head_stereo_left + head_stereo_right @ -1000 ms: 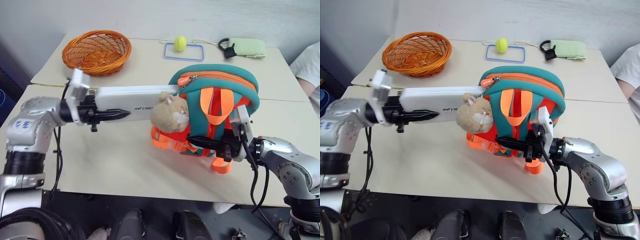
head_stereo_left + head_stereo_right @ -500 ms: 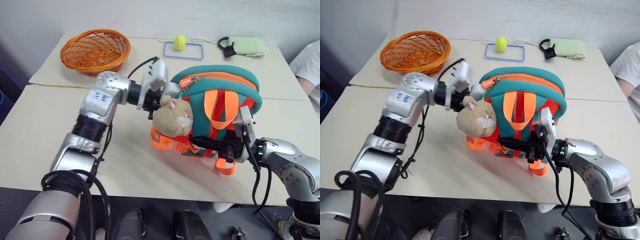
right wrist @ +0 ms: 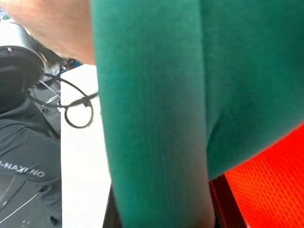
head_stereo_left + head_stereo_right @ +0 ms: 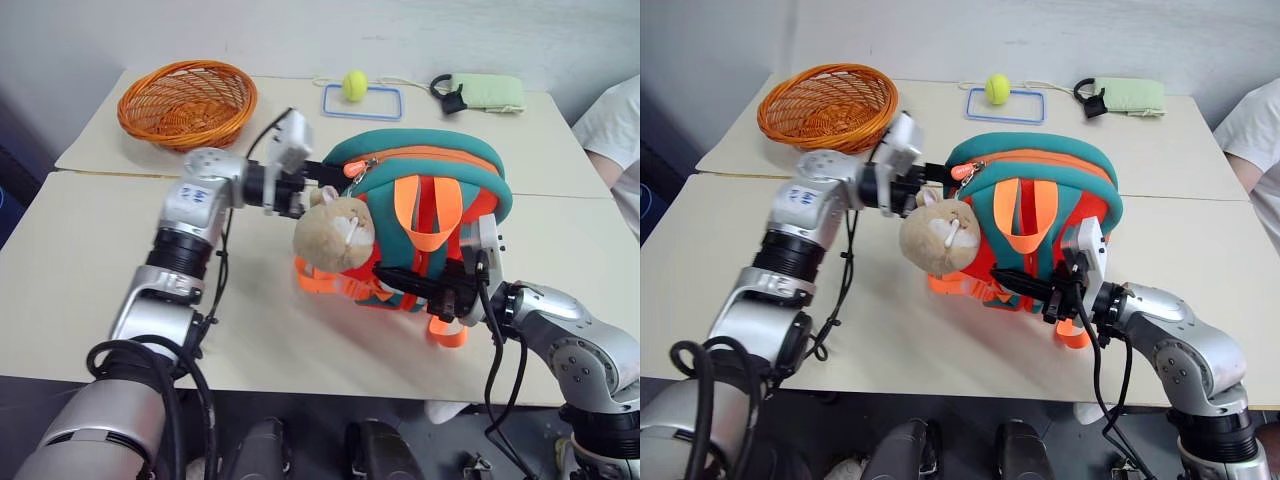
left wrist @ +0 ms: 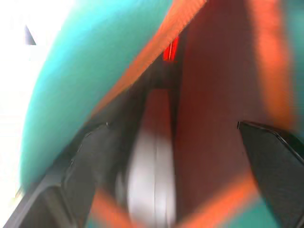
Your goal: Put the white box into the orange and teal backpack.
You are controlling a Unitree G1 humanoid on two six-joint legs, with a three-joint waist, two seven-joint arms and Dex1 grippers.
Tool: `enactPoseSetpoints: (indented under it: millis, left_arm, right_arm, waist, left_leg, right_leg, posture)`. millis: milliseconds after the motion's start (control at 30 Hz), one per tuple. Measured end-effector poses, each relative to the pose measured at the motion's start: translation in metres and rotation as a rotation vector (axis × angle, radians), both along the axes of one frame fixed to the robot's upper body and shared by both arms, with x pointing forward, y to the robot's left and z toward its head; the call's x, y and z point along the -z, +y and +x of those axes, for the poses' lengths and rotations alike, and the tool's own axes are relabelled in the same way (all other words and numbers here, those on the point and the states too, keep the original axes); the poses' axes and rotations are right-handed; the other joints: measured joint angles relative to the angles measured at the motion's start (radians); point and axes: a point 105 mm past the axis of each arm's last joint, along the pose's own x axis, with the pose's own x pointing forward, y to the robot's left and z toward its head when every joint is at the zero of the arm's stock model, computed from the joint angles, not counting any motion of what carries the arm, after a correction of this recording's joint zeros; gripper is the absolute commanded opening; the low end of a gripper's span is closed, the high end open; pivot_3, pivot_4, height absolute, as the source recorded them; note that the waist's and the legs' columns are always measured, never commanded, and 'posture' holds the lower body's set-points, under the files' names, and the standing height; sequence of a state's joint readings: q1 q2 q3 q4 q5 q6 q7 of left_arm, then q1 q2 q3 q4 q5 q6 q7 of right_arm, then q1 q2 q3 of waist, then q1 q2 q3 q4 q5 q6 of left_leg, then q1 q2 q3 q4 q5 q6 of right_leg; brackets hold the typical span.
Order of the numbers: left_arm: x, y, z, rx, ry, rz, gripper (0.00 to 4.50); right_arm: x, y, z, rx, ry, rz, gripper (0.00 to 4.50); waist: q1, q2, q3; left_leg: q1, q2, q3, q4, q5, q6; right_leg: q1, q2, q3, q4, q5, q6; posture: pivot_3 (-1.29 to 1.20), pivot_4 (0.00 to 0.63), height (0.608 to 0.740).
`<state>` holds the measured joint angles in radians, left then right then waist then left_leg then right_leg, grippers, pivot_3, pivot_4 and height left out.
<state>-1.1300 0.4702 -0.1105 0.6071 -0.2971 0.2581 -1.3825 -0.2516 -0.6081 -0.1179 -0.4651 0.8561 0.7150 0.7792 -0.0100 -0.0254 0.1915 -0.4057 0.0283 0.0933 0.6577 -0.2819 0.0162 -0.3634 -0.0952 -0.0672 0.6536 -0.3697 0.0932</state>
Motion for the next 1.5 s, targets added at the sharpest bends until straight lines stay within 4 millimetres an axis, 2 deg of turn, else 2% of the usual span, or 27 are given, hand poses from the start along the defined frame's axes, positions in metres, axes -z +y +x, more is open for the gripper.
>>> enactPoseSetpoints:
  millis: [67, 133, 200, 267, 333, 433, 500, 633, 733, 867, 967, 1067, 1133, 1200, 1267, 1367, 1500]
  left_arm:
    - [-0.004, 0.035, -0.005, -0.002, -0.042, 0.036, 4.47]
    - [-0.002, 0.059, -0.008, -0.040, -0.068, 0.066, 4.47]
    - [0.006, 0.076, -0.011, -0.078, -0.079, 0.100, 4.47]
    - [0.009, 0.081, -0.019, -0.075, -0.085, 0.088, 4.47]
    - [0.003, 0.071, -0.035, -0.013, -0.108, 0.025, 4.47]
    - [-0.005, 0.040, -0.059, 0.080, -0.146, -0.094, 4.47]
    - [-0.004, 0.019, -0.073, 0.103, -0.156, -0.153, 4.47]
    - [0.003, -0.006, -0.086, 0.093, -0.121, -0.222, 4.47]
    - [-0.002, -0.022, -0.090, 0.075, -0.145, -0.265, 3.90]
    - [0.001, -0.023, -0.085, 0.043, -0.200, -0.231, 2.68]
    - [0.001, -0.015, -0.075, 0.008, -0.206, -0.216, 1.80]
    - [-0.017, -0.002, -0.054, -0.068, -0.212, -0.244, 1.02]
    - [-0.033, 0.010, -0.039, -0.134, -0.211, -0.289, 1.02]
    - [-0.038, 0.019, -0.028, -0.180, -0.203, -0.308, 1.02]
    - [-0.032, 0.029, -0.018, -0.233, -0.183, -0.285, 1.02]
    - [-0.012, 0.049, 0.004, -0.354, -0.101, -0.237, 1.02]
    - [0.010, 0.061, 0.015, -0.424, 0.037, -0.215, 1.02]
  right_arm:
    - [0.001, -0.003, 0.004, 0.024, -0.005, 0.005, 0.00]
    - [0.003, -0.006, 0.007, 0.041, 0.002, 0.005, 0.00]
    - [0.003, -0.007, 0.008, 0.047, 0.003, 0.003, 0.00]
    - [0.003, -0.007, 0.008, 0.045, -0.002, 0.004, 0.00]
    - [0.003, -0.008, 0.008, 0.044, -0.006, 0.006, 0.00]
    - [0.004, -0.008, 0.008, 0.042, -0.006, 0.005, 0.00]
    - [0.005, -0.008, 0.009, 0.036, 0.002, 0.014, 0.00]
    - [0.007, -0.007, 0.008, 0.016, 0.014, 0.020, 0.00]
    - [0.009, -0.004, 0.008, 0.005, 0.015, 0.024, 0.00]
    - [0.011, 0.000, 0.007, -0.003, 0.009, 0.026, 0.00]
    - [0.011, 0.001, 0.008, 0.003, 0.002, 0.022, 0.00]
    - [0.007, 0.002, 0.010, 0.008, -0.017, 0.032, 0.00]
    - [0.004, 0.003, 0.011, 0.012, -0.029, 0.042, 0.00]
    - [0.004, 0.003, 0.012, 0.020, -0.027, 0.044, 0.00]
    - [0.005, 0.003, 0.012, 0.029, -0.025, 0.044, 0.00]
    - [0.006, 0.003, 0.013, 0.045, -0.017, 0.048, 0.00]
    - [0.006, 0.003, 0.012, 0.057, -0.018, 0.046, 0.00]
  waist:
    - [-0.005, 0.000, 0.000]
    - [-0.004, 0.000, 0.000]
    - [0.001, 0.000, 0.000]
    - [0.011, 0.000, 0.000]
    - [0.015, 0.000, 0.000]
    - [0.012, 0.000, 0.000]
    - [0.007, 0.000, 0.000]
    - [0.005, 0.000, 0.000]
    - [0.007, 0.000, 0.000]
    - [0.007, 0.000, 0.000]
    - [0.007, 0.000, 0.000]
    - [0.008, 0.000, 0.000]
    - [0.008, 0.000, 0.000]
    - [0.008, 0.000, 0.000]
    - [0.008, 0.000, 0.000]
    - [0.007, 0.000, 0.000]
    - [0.007, 0.000, 0.000]
  left_leg:
    - [0.000, 0.000, 0.001, 0.000, 0.000, 0.000]
    - [0.000, 0.000, 0.000, 0.000, 0.000, 0.000]
    - [0.000, -0.001, -0.001, 0.001, -0.001, 0.001]
    - [-0.001, -0.001, -0.002, 0.002, -0.001, 0.003]
    - [-0.002, -0.002, -0.003, 0.004, -0.003, 0.004]
    - [-0.001, -0.004, -0.004, 0.005, -0.004, 0.007]
    - [-0.001, -0.004, -0.003, 0.005, -0.004, 0.007]
    - [0.000, -0.002, -0.003, 0.005, -0.003, 0.005]
    - [0.000, -0.002, -0.003, 0.005, -0.003, 0.004]
    - [0.000, -0.002, -0.002, 0.005, -0.003, 0.004]
    - [0.000, -0.002, -0.002, 0.005, -0.003, 0.004]
    - [0.000, -0.002, -0.002, 0.005, -0.002, 0.004]
    - [0.000, -0.002, -0.002, 0.005, -0.002, 0.004]
    - [0.000, -0.002, -0.002, 0.005, -0.003, 0.004]
    - [0.000, -0.003, -0.002, 0.005, -0.003, 0.004]
    - [0.000, -0.003, -0.001, 0.005, -0.003, 0.004]
    - [0.000, -0.002, -0.001, 0.005, -0.003, 0.004]
  right_leg:
    - [-0.001, 0.000, 0.000, 0.001, 0.000, 0.000]
    - [0.000, -0.001, 0.000, 0.001, 0.000, 0.000]
    - [0.000, -0.002, 0.000, 0.001, 0.000, 0.000]
    - [0.001, -0.003, 0.000, 0.001, 0.000, 0.000]
    - [0.003, -0.004, -0.001, 0.000, 0.000, 0.000]
    - [0.005, -0.007, 0.000, -0.001, 0.001, 0.002]
    - [0.006, -0.007, 0.000, -0.002, 0.002, 0.003]
    - [0.005, -0.004, 0.000, -0.001, 0.002, 0.003]
    - [0.005, -0.003, 0.000, -0.001, 0.002, 0.003]
    - [0.005, -0.003, 0.000, -0.001, 0.002, 0.003]
    - [0.005, -0.003, 0.000, -0.002, 0.002, 0.003]
    - [0.004, -0.003, 0.000, -0.002, 0.002, 0.003]
    - [0.004, -0.003, 0.000, -0.001, 0.002, 0.003]
    - [0.004, -0.003, 0.000, -0.001, 0.002, 0.003]
    - [0.004, -0.003, 0.000, -0.001, 0.002, 0.003]
    - [0.004, -0.003, 0.000, 0.000, 0.002, 0.003]
    - [0.004, -0.003, 0.000, 0.000, 0.002, 0.003]
  posture:
    - [0.00, 0.150, 0.740]
    - [0.00, 0.150, 0.740]
    - [0.00, 0.150, 0.740]
    - [0.00, 0.150, 0.740]
    - [0.00, 0.150, 0.740]
    - [0.00, 0.150, 0.740]
    - [0.00, 0.150, 0.740]
    - [0.00, 0.150, 0.740]
    - [0.00, 0.150, 0.740]
    - [0.00, 0.150, 0.740]
    - [0.00, 0.150, 0.740]
    - [0.00, 0.150, 0.740]
    - [0.00, 0.150, 0.740]
    - [0.00, 0.150, 0.740]
    - [0.00, 0.150, 0.740]
    - [0.00, 0.150, 0.740]
    - [0.00, 0.150, 0.740]
